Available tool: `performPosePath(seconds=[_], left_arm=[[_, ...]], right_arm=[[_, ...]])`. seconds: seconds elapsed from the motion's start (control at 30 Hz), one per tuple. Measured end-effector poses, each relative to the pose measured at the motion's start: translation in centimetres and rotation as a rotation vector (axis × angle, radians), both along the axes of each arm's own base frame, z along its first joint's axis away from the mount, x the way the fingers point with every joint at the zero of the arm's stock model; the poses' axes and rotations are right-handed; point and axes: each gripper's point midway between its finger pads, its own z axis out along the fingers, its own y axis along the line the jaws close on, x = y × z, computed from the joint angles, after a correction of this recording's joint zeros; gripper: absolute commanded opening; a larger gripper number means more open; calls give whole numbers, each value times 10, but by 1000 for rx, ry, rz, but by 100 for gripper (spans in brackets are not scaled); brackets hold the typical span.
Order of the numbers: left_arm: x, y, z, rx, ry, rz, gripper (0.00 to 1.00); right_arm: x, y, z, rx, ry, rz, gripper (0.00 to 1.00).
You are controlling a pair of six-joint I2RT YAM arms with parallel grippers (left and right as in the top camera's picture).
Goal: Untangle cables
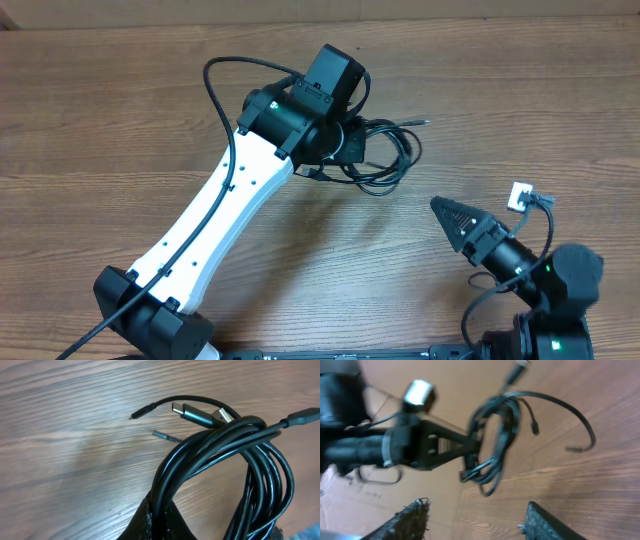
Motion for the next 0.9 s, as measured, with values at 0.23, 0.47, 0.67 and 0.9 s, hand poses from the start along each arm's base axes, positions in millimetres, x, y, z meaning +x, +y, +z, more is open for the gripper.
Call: performPosePath(seconds=[0.23,0.47,0.67,0.9], left_arm=[[-15,-24,4,-31,-15,-119,4],[-23,-35,5,-34,-29,-177,4],[-22,-34,5,-24,-40,-187,4],[-12,-24,3,35,-84,-151,64]], right_arm=[[21,9,-11,18,55,32,51],[29,25,-26,34,117,103,16],[35,30,-25,58,112,138,4],[32,37,-11,65,45,193,4]])
